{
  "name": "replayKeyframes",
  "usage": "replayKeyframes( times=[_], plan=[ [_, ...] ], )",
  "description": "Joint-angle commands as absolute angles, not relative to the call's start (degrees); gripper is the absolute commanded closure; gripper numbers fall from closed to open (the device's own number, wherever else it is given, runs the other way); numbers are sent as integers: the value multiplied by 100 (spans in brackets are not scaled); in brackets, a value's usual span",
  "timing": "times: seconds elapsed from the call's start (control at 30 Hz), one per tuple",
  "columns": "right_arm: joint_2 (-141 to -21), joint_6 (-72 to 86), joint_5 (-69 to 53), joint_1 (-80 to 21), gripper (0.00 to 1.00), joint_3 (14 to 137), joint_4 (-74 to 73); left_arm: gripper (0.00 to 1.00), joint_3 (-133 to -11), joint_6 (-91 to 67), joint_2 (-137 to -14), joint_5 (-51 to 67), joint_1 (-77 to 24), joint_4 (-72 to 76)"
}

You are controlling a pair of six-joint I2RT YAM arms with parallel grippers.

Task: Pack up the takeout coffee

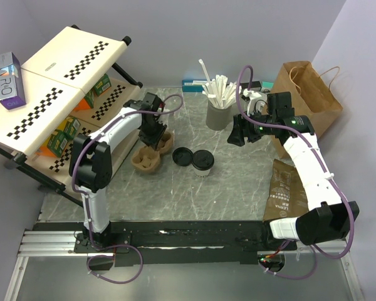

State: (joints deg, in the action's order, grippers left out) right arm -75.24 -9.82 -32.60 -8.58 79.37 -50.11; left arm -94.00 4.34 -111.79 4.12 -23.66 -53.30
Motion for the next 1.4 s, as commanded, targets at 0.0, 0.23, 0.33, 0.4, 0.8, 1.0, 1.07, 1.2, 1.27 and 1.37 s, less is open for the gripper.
replayKeyframes(
  times=[0.0, 0.23, 0.33, 0.4, 0.8, 1.0, 1.07, 1.2, 1.27, 1.37],
  plan=[
    [-7523, -853, -3322, -844, 25, 8033, -4869, 99, -9958, 1151, -11127, 572, -2294, -6091],
    [-7567, -826, -3340, -844, 25, 8068, -4860, 99, -9800, 1564, -10495, 1061, -2250, -5459],
    [-7576, -817, -3357, -835, 25, 8068, -4843, 99, -9764, 1389, -10511, 2179, -1943, -5423],
    [-7576, -835, -3340, -852, 25, 8077, -4852, 99, -9827, 1424, -10521, 1489, -2038, -5302],
    [-7576, -826, -3340, -835, 25, 8051, -4860, 99, -11765, 2550, -11494, 3928, -1689, -7406],
    [-7550, -844, -3314, -844, 25, 8051, -4869, 99, -10495, 2127, -11067, 1283, -2093, -5845],
    [-7524, -870, -3296, -844, 25, 8016, -4887, 99, -10721, 1655, -11065, 1338, -1882, -5854],
    [-7471, -835, -3313, -844, 25, 7884, -4834, 99, -11274, 1855, -11127, 840, -2067, -6099],
    [-7497, -826, -3357, -844, 25, 7901, -4843, 99, -11495, 1417, -11170, 1308, -1934, -6195],
    [-7550, -835, -3357, -844, 25, 7954, -4834, 99, -11917, 1494, -11452, 1537, -1934, -6608]
  ],
)
